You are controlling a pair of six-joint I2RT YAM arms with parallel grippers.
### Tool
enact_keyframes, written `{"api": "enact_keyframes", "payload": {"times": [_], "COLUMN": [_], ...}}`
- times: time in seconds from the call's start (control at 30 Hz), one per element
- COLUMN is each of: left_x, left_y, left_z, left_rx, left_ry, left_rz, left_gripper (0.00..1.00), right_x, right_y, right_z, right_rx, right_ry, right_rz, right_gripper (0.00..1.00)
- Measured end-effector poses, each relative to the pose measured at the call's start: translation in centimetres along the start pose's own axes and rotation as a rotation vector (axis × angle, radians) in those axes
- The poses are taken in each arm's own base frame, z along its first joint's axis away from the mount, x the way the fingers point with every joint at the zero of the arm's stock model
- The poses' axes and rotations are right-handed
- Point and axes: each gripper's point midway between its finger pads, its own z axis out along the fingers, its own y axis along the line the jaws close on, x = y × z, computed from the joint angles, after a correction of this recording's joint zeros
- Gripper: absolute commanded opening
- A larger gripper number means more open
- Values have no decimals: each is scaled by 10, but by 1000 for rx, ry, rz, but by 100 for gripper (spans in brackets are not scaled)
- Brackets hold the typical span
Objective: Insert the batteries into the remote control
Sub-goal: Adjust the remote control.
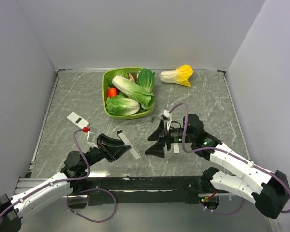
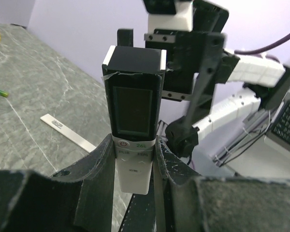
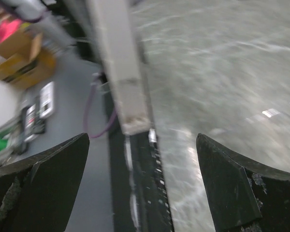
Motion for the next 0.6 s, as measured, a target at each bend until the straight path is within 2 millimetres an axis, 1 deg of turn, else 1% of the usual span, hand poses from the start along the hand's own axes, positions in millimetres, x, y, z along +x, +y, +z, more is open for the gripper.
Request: {"api": "enact_keyframes", "payload": {"times": [0.03, 0.1, 0.2, 0.37, 0.43, 0.6], "left_x": [2, 5, 6, 2, 1, 0], "left_y": [0, -3, -8, -17, -19, -22], "left_z": [0, 1, 2, 2, 2, 2], "left_rx": [6, 25, 55, 102, 115, 131], "left_ry": [9, 25, 31, 21, 18, 16], "left_rz": [3, 6, 11, 25, 29, 33], "left_gripper": [1, 1, 1, 1, 1, 1], "right_x": [0, 1, 4, 14, 17, 22], "right_y": [10, 22, 30, 32, 34, 39], "right_z": [5, 11, 18, 29, 33, 40], "right_rx": [-49, -113, -162, -189, -199, -223], "right_ry": [5, 11, 22, 56, 65, 84], "right_rz": [-15, -39, -53, -45, -44, -47], "right_gripper": [99, 99, 98, 93, 89, 86]}}
